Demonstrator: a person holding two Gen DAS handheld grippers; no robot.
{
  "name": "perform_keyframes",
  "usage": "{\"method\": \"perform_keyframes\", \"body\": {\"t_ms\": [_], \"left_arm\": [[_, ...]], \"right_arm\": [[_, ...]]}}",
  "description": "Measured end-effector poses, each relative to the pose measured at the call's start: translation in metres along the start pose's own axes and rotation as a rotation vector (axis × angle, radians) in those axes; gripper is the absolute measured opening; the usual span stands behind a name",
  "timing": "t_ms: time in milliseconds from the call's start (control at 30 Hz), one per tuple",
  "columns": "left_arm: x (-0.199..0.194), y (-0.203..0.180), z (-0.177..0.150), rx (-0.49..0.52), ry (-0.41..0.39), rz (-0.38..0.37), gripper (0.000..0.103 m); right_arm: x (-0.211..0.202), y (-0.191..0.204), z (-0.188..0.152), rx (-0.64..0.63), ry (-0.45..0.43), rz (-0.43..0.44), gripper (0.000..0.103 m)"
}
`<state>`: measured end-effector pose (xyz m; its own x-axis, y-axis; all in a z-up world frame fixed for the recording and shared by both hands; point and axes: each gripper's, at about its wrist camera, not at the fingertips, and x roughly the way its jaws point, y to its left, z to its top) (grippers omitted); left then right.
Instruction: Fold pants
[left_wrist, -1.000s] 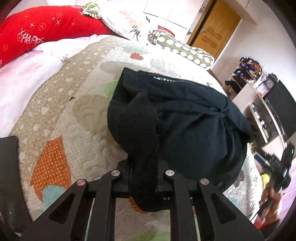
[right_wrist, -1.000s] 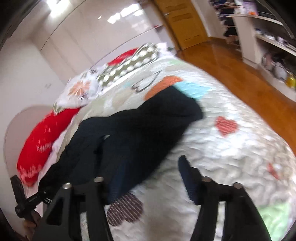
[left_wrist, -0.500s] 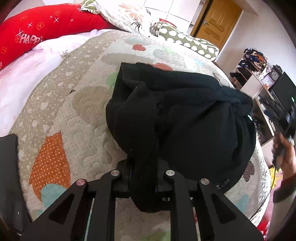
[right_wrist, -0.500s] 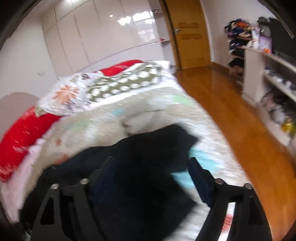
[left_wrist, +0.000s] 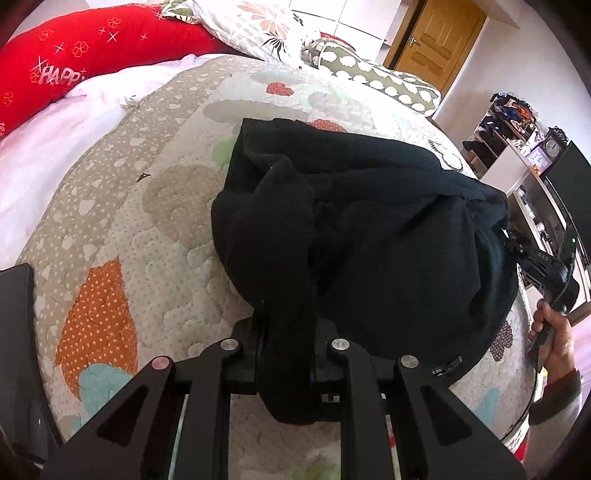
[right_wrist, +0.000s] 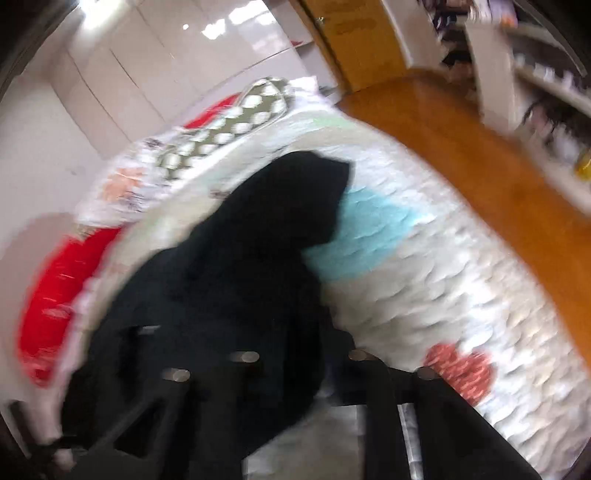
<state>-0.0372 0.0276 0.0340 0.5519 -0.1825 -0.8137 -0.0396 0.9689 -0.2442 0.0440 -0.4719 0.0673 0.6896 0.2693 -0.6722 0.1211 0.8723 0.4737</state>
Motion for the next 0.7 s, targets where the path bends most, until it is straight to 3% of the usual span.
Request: {"method": "perform_keyframes", "body": {"t_ms": [267,367,500,600,633,667,700], "left_arm": [[-0.021,-0.001,0.0,0.005,-0.018,-0.047,0.014],[-0.022,-0.005,-0.008,0.016,0.0,-0.046,0.014],[-0.005,-0.006,-0.027,0.022,0.049,-0.005,0.016],[-0.005,-0.007,-0.03,0.044,0.023,0.041,0.028],[-0.007,-0.006,-0.029,0.049,0.019,0.067,0.04],[-0.009,-0.004,-0.027,0.048,0.013,0.091,0.051],[-0.011,-0.001,-0.025,0.041,0.005,0.113,0.055]], "right_arm": [[-0.109,-0.009,-0.044,-0.005,-0.129,-0.032,0.014],[-0.129,-0.023,-0.069,0.012,-0.117,-0.071,0.014],[-0.113,-0.05,-0.089,0.058,-0.032,-0.134,0.017],[-0.111,-0.052,-0.093,0.046,-0.025,-0.169,0.028],[-0.113,-0.049,-0.091,0.042,-0.027,-0.182,0.031],[-0.115,-0.046,-0.086,0.04,-0.034,-0.207,0.041],[-0.118,-0.043,-0.083,0.038,-0.045,-0.218,0.047]]}}
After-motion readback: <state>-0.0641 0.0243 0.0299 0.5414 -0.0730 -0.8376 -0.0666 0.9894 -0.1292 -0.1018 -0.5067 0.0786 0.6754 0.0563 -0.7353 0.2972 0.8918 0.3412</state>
